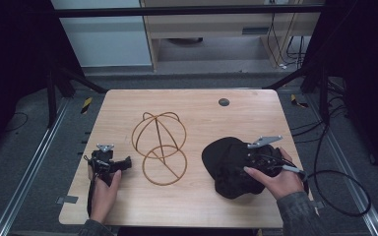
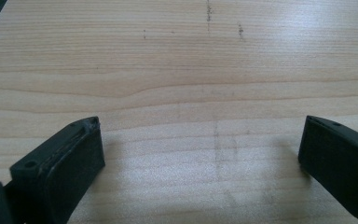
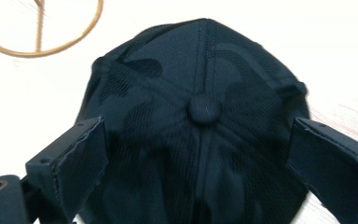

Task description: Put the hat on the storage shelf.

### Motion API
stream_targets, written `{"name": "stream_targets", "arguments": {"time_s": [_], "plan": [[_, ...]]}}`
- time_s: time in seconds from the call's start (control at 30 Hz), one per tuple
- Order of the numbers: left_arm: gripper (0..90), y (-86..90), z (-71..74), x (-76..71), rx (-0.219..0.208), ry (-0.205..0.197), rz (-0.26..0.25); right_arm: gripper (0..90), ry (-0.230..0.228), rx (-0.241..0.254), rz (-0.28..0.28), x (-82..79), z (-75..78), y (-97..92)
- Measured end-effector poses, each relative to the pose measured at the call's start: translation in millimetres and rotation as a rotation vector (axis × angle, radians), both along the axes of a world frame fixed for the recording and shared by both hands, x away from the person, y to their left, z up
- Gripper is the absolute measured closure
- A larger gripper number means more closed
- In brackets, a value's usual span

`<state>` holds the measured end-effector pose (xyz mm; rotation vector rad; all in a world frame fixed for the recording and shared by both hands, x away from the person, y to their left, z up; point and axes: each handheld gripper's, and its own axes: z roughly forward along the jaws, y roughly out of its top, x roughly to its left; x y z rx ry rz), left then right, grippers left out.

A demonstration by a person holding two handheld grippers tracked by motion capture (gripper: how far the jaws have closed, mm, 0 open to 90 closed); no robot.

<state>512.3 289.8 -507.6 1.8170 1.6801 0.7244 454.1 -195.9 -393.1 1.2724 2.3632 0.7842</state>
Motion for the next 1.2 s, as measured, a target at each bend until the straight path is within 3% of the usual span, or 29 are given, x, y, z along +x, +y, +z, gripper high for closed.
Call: {"name": "stream_targets", "arguments": {"time_s": [0.2,0.3,0.4,0.43,0.47,0.53,0.7,0.83,1.07,1.2], "plan": [[0.0,-0.6,0.0,-0.6,0.000,0.000,-0.007,6.7,0.036,-0.016,-0.004,12.9,-11.7,3.2],[0.0,-0.9,0.0,-0.9,0.000,0.001,-0.011,15.9,0.074,-0.003,-0.013,18.5,-17.6,-1.1],[0.0,-1.0,0.0,-1.0,0.000,0.001,-0.013,23.0,0.083,-0.003,-0.013,18.6,-17.9,-2.4],[0.0,-1.0,0.0,-1.0,0.000,0.001,-0.014,27.6,0.089,0.001,-0.009,18.5,-18.6,-3.5],[0.0,-1.2,0.1,-1.2,0.000,0.001,-0.015,41.3,0.098,0.010,0.010,17.9,-19.5,-5.4],[0.0,-1.4,0.1,-1.4,0.000,0.002,-0.018,46.4,0.105,0.017,0.015,17.8,-20.0,-5.9],[0.0,-1.8,0.0,-1.5,0.001,0.001,-0.016,77.2,0.105,0.056,0.045,19.8,-18.1,-9.0],[0.0,-1.7,0.1,-1.5,0.003,0.001,-0.016,83.3,0.099,0.082,0.055,23.0,-11.5,-10.2],[0.0,-1.7,0.1,-1.5,0.002,0.001,-0.016,85.4,0.096,0.133,0.073,25.6,5.3,-13.5],[0.0,-1.7,0.1,-1.5,0.001,0.000,-0.017,85.6,0.074,0.184,0.073,23.6,28.5,-19.1]]}}
